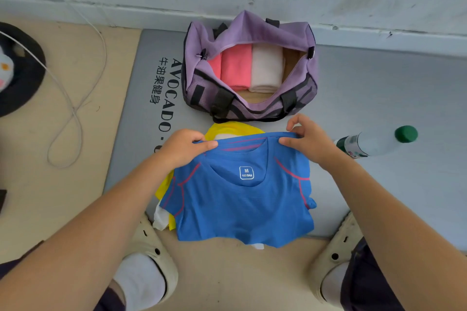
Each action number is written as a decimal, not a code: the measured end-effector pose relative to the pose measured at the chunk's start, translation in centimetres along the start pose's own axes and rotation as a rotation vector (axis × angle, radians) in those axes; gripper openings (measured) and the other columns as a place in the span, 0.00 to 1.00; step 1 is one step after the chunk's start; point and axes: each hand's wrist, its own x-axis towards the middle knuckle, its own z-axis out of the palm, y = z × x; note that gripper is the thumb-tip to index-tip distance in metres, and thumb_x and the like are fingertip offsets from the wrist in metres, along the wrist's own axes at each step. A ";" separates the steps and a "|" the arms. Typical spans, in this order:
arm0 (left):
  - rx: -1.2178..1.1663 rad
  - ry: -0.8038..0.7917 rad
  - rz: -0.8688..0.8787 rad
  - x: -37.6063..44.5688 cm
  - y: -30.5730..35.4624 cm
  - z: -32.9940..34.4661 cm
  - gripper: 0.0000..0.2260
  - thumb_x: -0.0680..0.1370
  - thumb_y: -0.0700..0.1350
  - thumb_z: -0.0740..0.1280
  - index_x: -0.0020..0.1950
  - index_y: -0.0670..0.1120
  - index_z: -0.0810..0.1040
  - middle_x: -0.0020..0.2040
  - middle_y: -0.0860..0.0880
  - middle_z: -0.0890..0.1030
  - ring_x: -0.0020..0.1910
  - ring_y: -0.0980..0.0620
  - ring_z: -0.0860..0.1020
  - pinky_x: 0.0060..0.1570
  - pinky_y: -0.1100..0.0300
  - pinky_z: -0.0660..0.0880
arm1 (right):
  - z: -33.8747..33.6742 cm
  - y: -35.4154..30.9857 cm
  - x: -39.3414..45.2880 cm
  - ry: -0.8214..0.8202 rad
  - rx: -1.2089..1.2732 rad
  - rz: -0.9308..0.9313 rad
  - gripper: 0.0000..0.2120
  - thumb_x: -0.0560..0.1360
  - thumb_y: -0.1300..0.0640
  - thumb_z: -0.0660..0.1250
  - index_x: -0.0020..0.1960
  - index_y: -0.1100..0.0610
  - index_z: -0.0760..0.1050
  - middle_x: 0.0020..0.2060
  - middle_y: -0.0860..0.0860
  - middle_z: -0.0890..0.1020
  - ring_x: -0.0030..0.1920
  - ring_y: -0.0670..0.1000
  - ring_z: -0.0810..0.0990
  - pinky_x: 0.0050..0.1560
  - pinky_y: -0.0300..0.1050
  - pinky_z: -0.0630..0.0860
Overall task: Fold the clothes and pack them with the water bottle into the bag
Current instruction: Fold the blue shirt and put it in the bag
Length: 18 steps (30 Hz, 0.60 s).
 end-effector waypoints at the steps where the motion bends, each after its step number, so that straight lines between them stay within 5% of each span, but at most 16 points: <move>1: 0.015 0.015 -0.003 -0.2 -0.2 0.0 0.20 0.75 0.59 0.69 0.27 0.51 0.76 0.25 0.50 0.69 0.25 0.56 0.67 0.32 0.55 0.62 | 0.1 0.0 0.0 0.005 0.012 -0.025 0.13 0.73 0.64 0.72 0.45 0.52 0.69 0.36 0.53 0.75 0.33 0.48 0.69 0.31 0.36 0.66; 7: 0.087 0.081 0.058 -0.6 -0.2 0.3 0.23 0.77 0.58 0.68 0.26 0.51 0.66 0.25 0.50 0.65 0.27 0.52 0.66 0.32 0.54 0.62 | 0.8 0.1 0.7 -0.129 -0.073 -0.073 0.07 0.72 0.66 0.73 0.47 0.58 0.77 0.39 0.55 0.76 0.39 0.52 0.72 0.43 0.44 0.70; 11: 0.071 0.098 0.101 -0.6 -0.1 0.7 0.23 0.78 0.56 0.68 0.27 0.50 0.65 0.26 0.49 0.65 0.28 0.50 0.65 0.32 0.52 0.62 | 0.8 -0.1 1.1 -0.171 -0.157 -0.096 0.07 0.72 0.65 0.74 0.49 0.61 0.80 0.43 0.52 0.79 0.44 0.50 0.75 0.48 0.41 0.73; 15: 0.071 0.104 0.094 -0.6 -0.2 0.8 0.22 0.79 0.56 0.66 0.33 0.40 0.73 0.30 0.40 0.72 0.30 0.48 0.68 0.34 0.48 0.66 | 1.3 -0.1 1.5 -0.177 -0.214 -0.087 0.09 0.72 0.62 0.74 0.52 0.59 0.79 0.41 0.56 0.77 0.40 0.52 0.74 0.44 0.43 0.73; 18: 0.082 0.106 0.094 -0.7 -0.3 0.9 0.22 0.79 0.57 0.66 0.34 0.40 0.74 0.30 0.40 0.72 0.30 0.48 0.69 0.34 0.48 0.67 | 1.6 0.0 1.9 -0.201 -0.303 -0.080 0.11 0.72 0.59 0.74 0.54 0.56 0.79 0.39 0.49 0.75 0.36 0.47 0.72 0.38 0.31 0.69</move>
